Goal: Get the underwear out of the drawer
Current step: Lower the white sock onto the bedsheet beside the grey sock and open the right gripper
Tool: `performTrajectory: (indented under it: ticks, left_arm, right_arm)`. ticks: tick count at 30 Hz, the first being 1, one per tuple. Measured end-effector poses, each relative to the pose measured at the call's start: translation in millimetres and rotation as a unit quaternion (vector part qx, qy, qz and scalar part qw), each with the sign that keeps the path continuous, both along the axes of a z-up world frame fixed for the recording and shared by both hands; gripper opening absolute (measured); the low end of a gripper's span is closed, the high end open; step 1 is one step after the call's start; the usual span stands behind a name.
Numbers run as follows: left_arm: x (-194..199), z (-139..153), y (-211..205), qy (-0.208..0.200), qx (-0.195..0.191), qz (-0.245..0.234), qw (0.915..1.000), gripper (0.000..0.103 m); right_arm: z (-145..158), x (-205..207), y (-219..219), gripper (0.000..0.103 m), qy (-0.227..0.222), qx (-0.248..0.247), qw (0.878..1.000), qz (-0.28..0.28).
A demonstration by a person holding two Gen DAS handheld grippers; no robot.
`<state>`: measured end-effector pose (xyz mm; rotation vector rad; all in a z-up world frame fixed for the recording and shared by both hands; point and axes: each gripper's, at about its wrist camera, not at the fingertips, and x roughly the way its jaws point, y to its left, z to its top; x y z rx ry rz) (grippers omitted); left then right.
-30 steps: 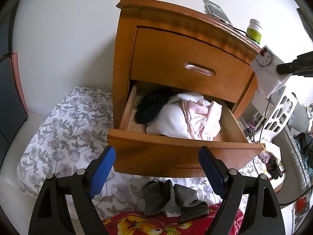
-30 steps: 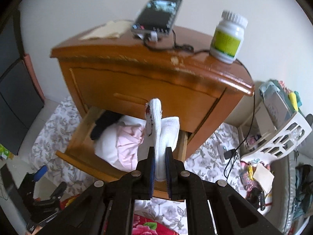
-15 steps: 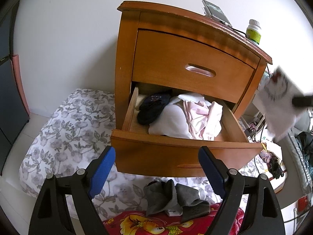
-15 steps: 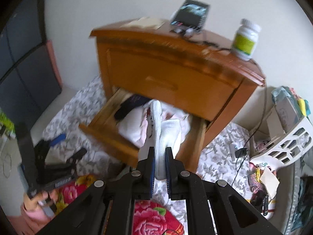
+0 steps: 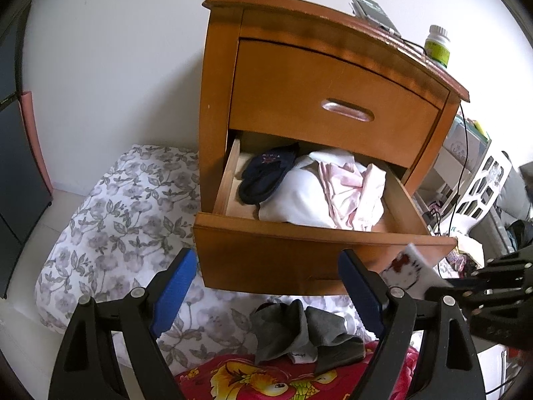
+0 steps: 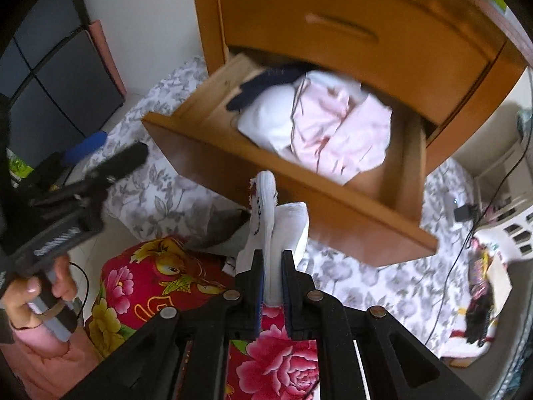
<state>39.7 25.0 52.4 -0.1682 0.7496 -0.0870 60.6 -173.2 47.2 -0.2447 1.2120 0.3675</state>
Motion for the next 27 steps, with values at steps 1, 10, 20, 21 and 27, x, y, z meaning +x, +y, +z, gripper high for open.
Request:
performTrajectory:
  ticks: [1, 10, 20, 21, 27]
  left_arm:
    - [1.0, -1.8, -0.4, 0.004, 0.003, -0.001, 1.0000, 0.087]
    - [5.9, -11.7, -2.6, 0.022, 0.014, -0.008, 0.9996, 0.087]
    - [8.2, -17.2, -2.4, 0.031, 0.018, -0.009, 0.9993, 0.087]
    - [8.6, -17.7, -2.1, 0.031, 0.017, -0.008, 0.9993, 0.087]
    - [9.6, -18.9, -0.4, 0.034, 0.017, -0.006, 0.9993, 0.087]
  right_arm:
    - [-6.2, 0.7, 0.7, 0.010, 0.006, 0.001, 1.000, -0.001]
    - [-40.1, 9.4, 10.2, 0.010, 0.036, -0.005, 0.999, -0.005]
    - [-79.0, 22.0, 12.7, 0.011, 0.066, -0.020, 0.997, -0.028]
    - [-80.5, 23.1, 12.5, 0.011, 0.067, -0.021, 0.997, -0.028]
    - [-80.9, 25.2, 10.8, 0.019, 0.073, -0.020, 0.996, -0.036]
